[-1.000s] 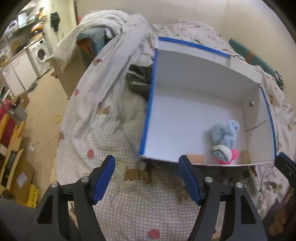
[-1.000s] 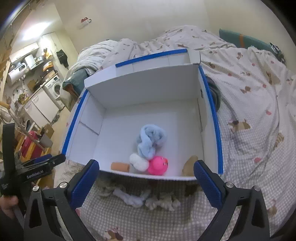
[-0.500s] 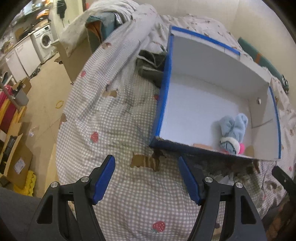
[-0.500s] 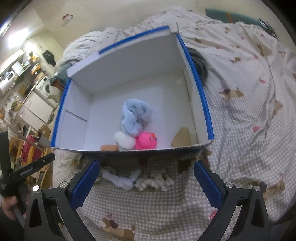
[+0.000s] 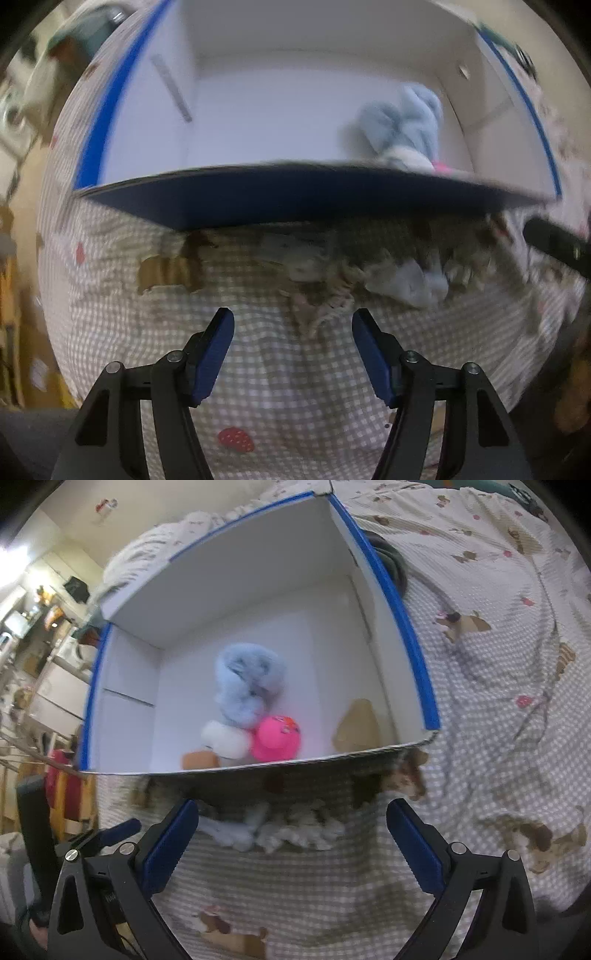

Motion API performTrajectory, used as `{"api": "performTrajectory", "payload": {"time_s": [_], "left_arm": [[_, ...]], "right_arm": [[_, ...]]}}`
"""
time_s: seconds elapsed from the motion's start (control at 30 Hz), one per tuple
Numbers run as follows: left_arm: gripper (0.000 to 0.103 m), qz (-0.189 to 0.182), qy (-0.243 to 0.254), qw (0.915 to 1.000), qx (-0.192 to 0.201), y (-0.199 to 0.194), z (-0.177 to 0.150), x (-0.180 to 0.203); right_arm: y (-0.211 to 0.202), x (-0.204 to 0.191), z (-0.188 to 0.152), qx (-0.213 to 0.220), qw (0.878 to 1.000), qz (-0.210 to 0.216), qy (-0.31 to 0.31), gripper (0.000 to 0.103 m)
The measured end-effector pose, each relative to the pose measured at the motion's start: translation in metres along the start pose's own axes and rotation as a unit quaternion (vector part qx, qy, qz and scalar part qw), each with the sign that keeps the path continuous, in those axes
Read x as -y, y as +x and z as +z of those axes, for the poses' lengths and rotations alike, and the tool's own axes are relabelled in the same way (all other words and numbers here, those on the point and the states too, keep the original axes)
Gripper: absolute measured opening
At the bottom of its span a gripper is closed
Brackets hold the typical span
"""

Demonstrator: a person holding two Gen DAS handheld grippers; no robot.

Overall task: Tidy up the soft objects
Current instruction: 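Grasp the lace-trimmed beige scrunchies with the left gripper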

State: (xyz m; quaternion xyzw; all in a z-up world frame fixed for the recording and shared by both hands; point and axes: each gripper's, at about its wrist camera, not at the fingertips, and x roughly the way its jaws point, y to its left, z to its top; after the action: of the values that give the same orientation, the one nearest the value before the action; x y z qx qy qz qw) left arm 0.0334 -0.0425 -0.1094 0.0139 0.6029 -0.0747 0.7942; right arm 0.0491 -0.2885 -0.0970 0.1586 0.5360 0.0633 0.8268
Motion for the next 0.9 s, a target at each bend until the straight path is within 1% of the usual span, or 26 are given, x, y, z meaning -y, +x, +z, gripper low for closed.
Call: {"api": "performTrajectory", "payload": {"time_s": [0.07,0.1,0.13,0.17,0.2,0.27,0.33,0.47,0.57,0.67,0.8,0.9], "left_arm": [[0.064,0.014,0.031,0.9994,-0.002,0.006,-0.003,0.014],[0.061,0.016,0.041,0.999,-0.005,0.01,-0.004,0.02],[0.05,0.016,0.048,0.9987,-0.01,0.014,-0.003,0.024],[0.043,0.017,0.051,0.9985,-0.013,0.017,-0.002,0.026],[0.029,0.017,0.052,0.9984,-0.014,0.019,-0.002,0.027],[0.021,0.014,0.058,0.9979,-0.022,0.025,0.0,0.03],[0.009,0.016,0.06,0.9976,-0.03,0.03,0.0,0.031],[0.007,0.018,0.055,0.998,-0.025,0.028,-0.001,0.028],[0.006,-0.004,0.048,0.9987,-0.02,0.016,-0.003,0.021],[0.006,-0.018,0.034,0.9992,-0.008,-0.002,-0.007,0.01],[0.006,-0.045,0.013,0.9987,0.022,-0.036,-0.013,-0.005],[0.006,-0.038,0.003,0.998,0.051,-0.056,-0.016,-0.018]], "right_arm": [[0.003,0.003,0.0,-0.007,1.0,-0.002,0.004,0.103],[0.004,0.003,0.0,-0.01,1.0,-0.002,0.005,0.103],[0.006,0.004,0.0,-0.013,1.0,-0.003,0.006,0.103],[0.007,0.005,0.0,-0.015,1.0,-0.005,0.007,0.103],[0.008,0.006,0.0,-0.016,1.0,-0.006,0.008,0.103],[0.01,0.006,0.001,-0.02,1.0,-0.005,0.01,0.103],[0.013,0.004,0.002,-0.021,1.0,-0.006,0.01,0.103],[0.015,0.004,0.004,-0.024,1.0,-0.006,0.01,0.103],[0.015,0.005,0.005,-0.023,1.0,-0.008,0.013,0.103],[0.016,0.006,0.006,-0.021,0.999,-0.024,0.013,0.103],[0.018,0.011,0.006,-0.024,0.999,-0.031,0.022,0.103],[0.021,0.016,0.007,-0.025,0.999,-0.039,0.027,0.103]]}}
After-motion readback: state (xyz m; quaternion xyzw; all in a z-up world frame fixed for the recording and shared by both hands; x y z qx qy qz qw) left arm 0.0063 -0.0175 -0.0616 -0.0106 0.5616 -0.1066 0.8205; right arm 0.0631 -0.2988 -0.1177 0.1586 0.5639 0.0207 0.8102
